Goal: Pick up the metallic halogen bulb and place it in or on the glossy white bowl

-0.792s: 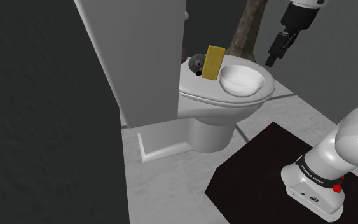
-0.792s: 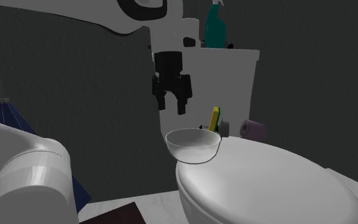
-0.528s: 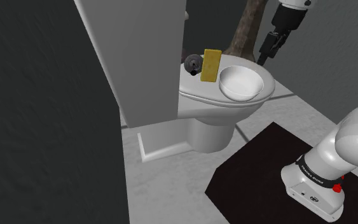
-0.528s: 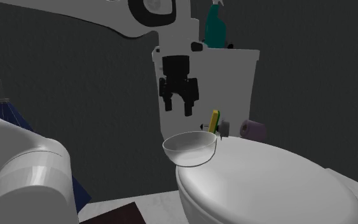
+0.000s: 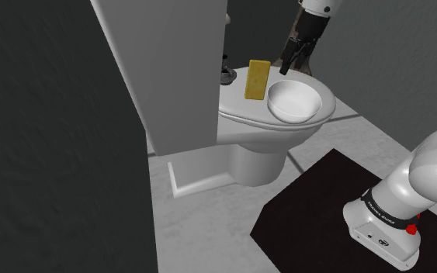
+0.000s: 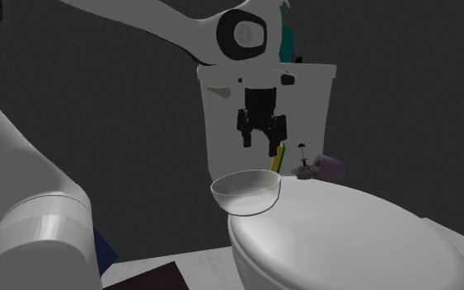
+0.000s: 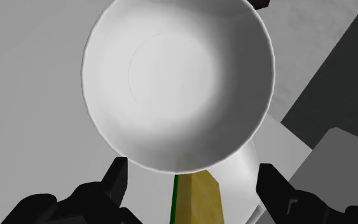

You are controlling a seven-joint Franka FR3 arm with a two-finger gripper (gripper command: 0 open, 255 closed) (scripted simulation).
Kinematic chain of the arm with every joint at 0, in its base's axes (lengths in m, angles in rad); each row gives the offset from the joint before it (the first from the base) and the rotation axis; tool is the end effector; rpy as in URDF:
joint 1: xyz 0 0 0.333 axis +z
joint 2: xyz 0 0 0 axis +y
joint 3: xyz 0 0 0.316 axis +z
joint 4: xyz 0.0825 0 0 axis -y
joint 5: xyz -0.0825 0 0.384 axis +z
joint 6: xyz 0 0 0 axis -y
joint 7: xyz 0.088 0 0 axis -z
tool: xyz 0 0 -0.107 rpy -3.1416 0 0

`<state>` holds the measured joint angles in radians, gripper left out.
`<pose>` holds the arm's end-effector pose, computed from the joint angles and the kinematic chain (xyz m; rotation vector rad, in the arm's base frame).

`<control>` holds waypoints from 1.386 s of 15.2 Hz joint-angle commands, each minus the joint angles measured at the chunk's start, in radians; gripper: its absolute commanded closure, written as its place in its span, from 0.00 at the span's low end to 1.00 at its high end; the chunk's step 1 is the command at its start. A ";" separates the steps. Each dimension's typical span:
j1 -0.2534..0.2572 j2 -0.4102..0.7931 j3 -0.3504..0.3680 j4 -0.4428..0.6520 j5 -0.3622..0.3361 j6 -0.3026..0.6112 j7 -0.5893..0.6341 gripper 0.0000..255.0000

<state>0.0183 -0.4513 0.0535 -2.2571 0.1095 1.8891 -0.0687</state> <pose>0.4241 0.0413 0.5448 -3.0527 -0.1622 -0.1271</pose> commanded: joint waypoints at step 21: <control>0.016 0.471 -0.008 0.285 0.116 0.238 -0.030 0.00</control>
<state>0.0340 0.0166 0.0447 -1.9717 0.2252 2.1250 -0.0983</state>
